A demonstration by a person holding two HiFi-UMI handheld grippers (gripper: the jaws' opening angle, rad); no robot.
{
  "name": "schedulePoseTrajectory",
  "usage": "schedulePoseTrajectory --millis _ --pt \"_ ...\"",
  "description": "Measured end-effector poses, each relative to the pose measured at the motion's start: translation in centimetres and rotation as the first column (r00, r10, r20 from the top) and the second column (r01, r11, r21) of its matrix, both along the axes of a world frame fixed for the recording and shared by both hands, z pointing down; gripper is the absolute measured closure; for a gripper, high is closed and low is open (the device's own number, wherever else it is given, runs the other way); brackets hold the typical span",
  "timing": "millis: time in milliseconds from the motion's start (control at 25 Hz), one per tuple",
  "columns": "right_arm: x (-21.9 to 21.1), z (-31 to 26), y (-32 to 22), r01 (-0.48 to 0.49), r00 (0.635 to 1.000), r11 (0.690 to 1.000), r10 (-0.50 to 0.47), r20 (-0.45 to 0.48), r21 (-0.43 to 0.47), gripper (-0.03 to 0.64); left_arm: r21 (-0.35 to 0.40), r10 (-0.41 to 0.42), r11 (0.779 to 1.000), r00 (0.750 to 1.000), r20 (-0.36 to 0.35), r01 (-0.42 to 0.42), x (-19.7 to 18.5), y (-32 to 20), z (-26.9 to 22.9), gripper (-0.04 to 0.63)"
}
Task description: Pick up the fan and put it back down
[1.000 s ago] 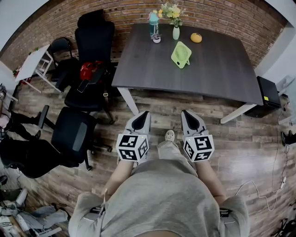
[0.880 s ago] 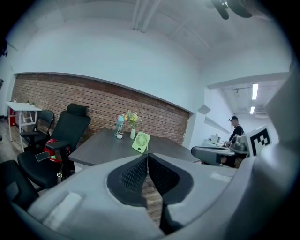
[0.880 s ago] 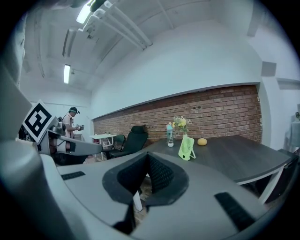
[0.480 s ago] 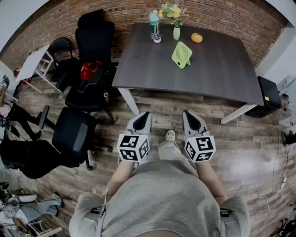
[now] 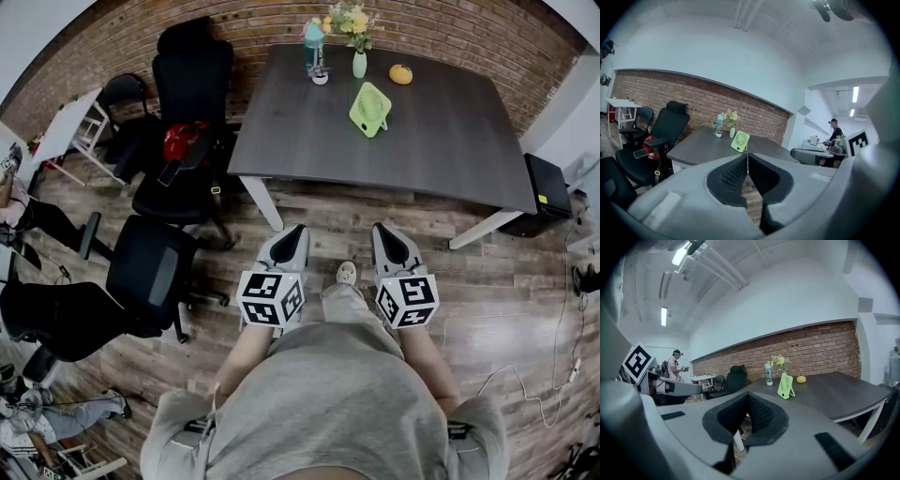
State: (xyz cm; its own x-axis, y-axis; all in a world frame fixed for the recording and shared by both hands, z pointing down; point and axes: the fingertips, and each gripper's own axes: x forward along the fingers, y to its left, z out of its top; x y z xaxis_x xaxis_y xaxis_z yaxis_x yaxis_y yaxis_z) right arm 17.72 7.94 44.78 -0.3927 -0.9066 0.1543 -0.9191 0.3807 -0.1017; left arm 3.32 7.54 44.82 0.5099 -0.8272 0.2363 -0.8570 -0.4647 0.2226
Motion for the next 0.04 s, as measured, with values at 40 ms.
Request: schedulePoseTrajectory --millis 40 --pt "-0.04 0.01 0.03 0.001 1.000 1.000 -0.001 0.000 0.001 0.617 0.001 -0.001 1.000 1.000 -0.001 0.001 -0.04 0.04 0.03 0.571"
